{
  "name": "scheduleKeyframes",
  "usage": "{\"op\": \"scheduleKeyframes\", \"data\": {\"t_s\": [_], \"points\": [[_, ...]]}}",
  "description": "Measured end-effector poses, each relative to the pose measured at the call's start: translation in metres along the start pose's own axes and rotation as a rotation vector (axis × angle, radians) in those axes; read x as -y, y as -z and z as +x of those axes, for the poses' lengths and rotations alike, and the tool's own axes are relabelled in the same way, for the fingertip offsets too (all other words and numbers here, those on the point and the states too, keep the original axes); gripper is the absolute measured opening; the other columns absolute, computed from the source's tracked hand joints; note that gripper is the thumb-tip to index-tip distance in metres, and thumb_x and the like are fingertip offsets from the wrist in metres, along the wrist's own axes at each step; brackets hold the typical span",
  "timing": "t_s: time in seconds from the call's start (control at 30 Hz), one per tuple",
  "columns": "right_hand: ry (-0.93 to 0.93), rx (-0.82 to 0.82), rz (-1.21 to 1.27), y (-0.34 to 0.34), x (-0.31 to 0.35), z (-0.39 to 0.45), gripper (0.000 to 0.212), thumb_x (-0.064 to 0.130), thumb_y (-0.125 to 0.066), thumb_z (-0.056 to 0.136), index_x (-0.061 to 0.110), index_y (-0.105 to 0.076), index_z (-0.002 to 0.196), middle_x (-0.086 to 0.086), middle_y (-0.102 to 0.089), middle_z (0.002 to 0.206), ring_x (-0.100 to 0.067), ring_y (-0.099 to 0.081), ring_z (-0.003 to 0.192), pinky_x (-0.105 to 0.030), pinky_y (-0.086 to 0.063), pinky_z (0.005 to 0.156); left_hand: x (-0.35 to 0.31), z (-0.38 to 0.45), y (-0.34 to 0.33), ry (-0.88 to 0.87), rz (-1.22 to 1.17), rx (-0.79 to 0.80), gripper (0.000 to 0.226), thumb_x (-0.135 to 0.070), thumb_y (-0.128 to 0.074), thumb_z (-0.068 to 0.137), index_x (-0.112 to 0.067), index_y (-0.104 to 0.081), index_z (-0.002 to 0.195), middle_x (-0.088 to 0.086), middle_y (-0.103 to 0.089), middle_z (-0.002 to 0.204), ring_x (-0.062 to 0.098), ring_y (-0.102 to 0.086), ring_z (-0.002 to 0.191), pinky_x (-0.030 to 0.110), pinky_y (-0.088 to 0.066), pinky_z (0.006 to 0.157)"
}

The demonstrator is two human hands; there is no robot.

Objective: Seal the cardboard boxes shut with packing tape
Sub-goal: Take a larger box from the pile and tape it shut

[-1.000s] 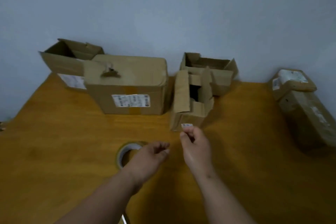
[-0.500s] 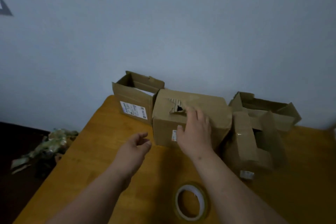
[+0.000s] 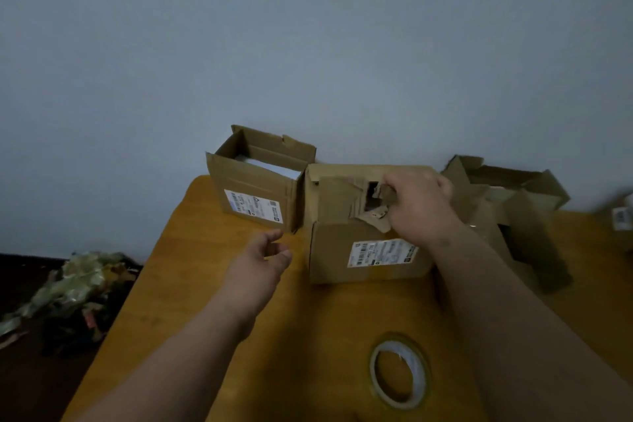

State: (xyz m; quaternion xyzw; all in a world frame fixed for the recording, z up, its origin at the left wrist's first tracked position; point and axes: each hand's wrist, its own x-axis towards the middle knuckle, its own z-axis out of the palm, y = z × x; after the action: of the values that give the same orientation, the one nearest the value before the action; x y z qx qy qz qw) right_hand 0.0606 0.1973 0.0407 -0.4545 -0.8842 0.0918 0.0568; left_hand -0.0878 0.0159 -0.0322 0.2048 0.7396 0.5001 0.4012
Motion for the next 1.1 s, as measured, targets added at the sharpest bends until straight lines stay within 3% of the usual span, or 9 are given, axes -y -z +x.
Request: {"op": "scheduleKeyframes", "data": {"t_s": [0.13,0.3,0.37,0.53,0.63,0.7,0.8,0.97,1.1], "points": [[0.026,-0.179,0.081,0.003,0.022,-0.046,0.031,0.004,-0.051,0.085,0.034,-0.053,0.089,0.009,-0.055,0.098,-0.023,-0.048,0.107,-0.043,-0.024,0.103,-0.004,-0.018,0.027,-0.030,-0.060,0.115,0.049,-0.027,-0.056,0.099,-0.031,-0.040,0.145,-0.003,-0.055,0.132,0.019,-0.054,0.119,0.043,-0.048,0.101],[0.081,-0.292,0.194,0.009,0.088,-0.122,0.039,0.001,-0.054,0.086,0.037,-0.044,0.076,0.020,-0.045,0.083,-0.014,-0.041,0.095,-0.034,-0.021,0.091,-0.002,-0.060,0.084,-0.088,-0.132,0.175,0.056,-0.052,-0.049,0.095,-0.039,-0.034,0.147,-0.011,-0.050,0.129,0.012,-0.051,0.114,0.032,-0.051,0.083],[0.096,-0.295,0.218,0.011,0.118,-0.152,0.044,0.000,-0.055,0.086,0.040,-0.042,0.074,0.021,-0.046,0.082,-0.013,-0.043,0.094,-0.038,-0.025,0.095,0.003,-0.078,0.109,-0.104,-0.121,0.169,0.055,-0.062,-0.041,0.093,-0.042,-0.037,0.145,-0.013,-0.049,0.131,0.014,-0.048,0.118,0.037,-0.050,0.089],[0.161,-0.190,0.157,-0.005,0.184,-0.213,0.041,0.002,-0.053,0.087,0.042,-0.048,0.093,0.020,-0.047,0.100,-0.009,-0.040,0.103,-0.036,-0.021,0.101,0.031,-0.113,0.174,-0.024,-0.168,0.128,0.056,-0.074,-0.027,0.088,-0.040,-0.053,0.125,-0.010,-0.054,0.128,0.017,-0.048,0.121,0.054,-0.044,0.101],[0.213,-0.096,0.178,-0.032,0.207,-0.244,0.045,0.001,-0.048,0.088,0.041,-0.054,0.108,0.022,-0.047,0.105,-0.009,-0.040,0.108,-0.032,-0.018,0.098,0.060,-0.131,0.203,0.043,-0.134,0.086,0.054,-0.064,-0.047,0.091,-0.038,-0.047,0.139,-0.006,-0.053,0.137,0.022,-0.048,0.126,0.057,-0.043,0.102],[0.258,-0.003,0.226,-0.048,0.211,-0.260,0.049,0.000,-0.046,0.089,0.040,-0.056,0.114,0.021,-0.051,0.113,-0.008,-0.039,0.115,-0.032,-0.017,0.099,0.083,-0.145,0.215,0.028,-0.096,0.053,0.064,-0.042,-0.065,0.091,-0.048,-0.033,0.146,-0.006,-0.047,0.146,0.025,-0.046,0.129,0.055,-0.043,0.102],[0.321,0.076,0.236,-0.060,0.214,-0.277,0.051,-0.001,-0.045,0.091,0.040,-0.058,0.121,0.018,-0.055,0.116,-0.008,-0.040,0.118,-0.033,-0.014,0.109,0.109,-0.163,0.224,-0.074,0.045,0.053,0.080,-0.018,-0.073,0.086,-0.058,-0.032,0.141,-0.012,-0.036,0.154,0.021,-0.039,0.138,0.051,-0.043,0.107],[0.323,0.026,0.250,-0.071,0.209,-0.297,0.041,0.008,-0.049,0.095,0.036,-0.061,0.122,0.017,-0.059,0.118,-0.009,-0.040,0.120,-0.032,-0.008,0.116,0.128,-0.186,0.227,-0.121,0.481,0.144,0.095,-0.018,-0.079,0.080,-0.047,-0.020,0.149,-0.011,0.001,0.163,0.019,-0.008,0.150,0.037,-0.028,0.116],[0.282,-0.149,0.247,-0.087,0.205,-0.312,0.034,0.019,-0.061,0.090,0.029,-0.061,0.123,0.008,-0.055,0.124,-0.019,-0.040,0.128,-0.044,-0.013,0.120,0.129,-0.194,0.227,-0.168,0.543,0.167,0.104,-0.025,-0.083,0.076,-0.040,-0.015,0.153,-0.006,0.003,0.164,0.017,0.000,0.151,0.039,-0.023,0.118]]}}
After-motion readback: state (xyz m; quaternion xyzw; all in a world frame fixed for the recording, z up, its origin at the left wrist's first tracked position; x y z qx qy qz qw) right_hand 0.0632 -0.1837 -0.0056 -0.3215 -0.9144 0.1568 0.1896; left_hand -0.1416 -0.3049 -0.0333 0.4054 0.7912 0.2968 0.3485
